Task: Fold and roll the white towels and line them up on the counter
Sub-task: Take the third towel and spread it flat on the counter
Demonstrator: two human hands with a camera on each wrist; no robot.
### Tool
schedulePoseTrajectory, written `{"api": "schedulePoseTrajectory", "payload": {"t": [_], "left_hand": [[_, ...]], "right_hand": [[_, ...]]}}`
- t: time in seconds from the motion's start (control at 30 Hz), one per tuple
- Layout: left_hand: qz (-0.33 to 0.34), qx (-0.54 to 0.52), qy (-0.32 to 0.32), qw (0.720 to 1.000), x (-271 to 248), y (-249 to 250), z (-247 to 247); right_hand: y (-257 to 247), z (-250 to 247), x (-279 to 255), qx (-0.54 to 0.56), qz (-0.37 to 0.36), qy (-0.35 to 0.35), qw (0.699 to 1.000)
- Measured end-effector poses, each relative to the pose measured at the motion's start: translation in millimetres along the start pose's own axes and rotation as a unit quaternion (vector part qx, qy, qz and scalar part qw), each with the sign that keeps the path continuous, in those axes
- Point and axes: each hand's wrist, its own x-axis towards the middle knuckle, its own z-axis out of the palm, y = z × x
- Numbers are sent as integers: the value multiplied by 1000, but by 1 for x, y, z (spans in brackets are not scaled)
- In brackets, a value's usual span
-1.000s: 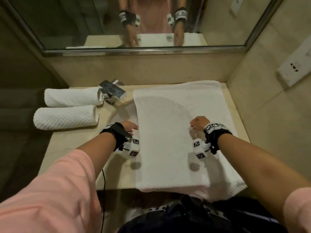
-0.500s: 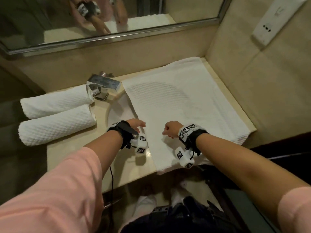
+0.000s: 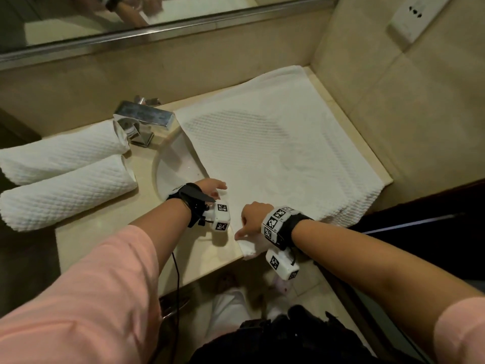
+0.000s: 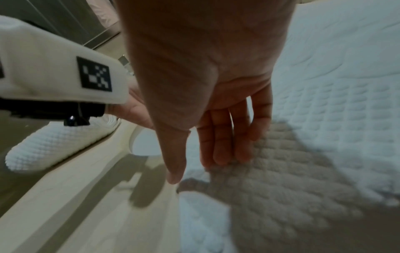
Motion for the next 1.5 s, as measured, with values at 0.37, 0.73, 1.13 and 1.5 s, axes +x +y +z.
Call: {"api": "schedulePoseTrajectory", "payload": {"t": [0.37,0.73,1.13,1.5], "left_hand": [[-10,-31,-1,999,-22,3,15],[-15,-50,46,998,-23,9,18],[-24,24,75,997,-26,22,28],[-12,109,95,989,-48,25,33]], "right_hand": [[-12,13,-6,0,21,53,998],[-24,10,-13,51,24,28,998],[-16,14,-22,46,24,10,999],[-4,-4,-17,108,41,-71,991]]}}
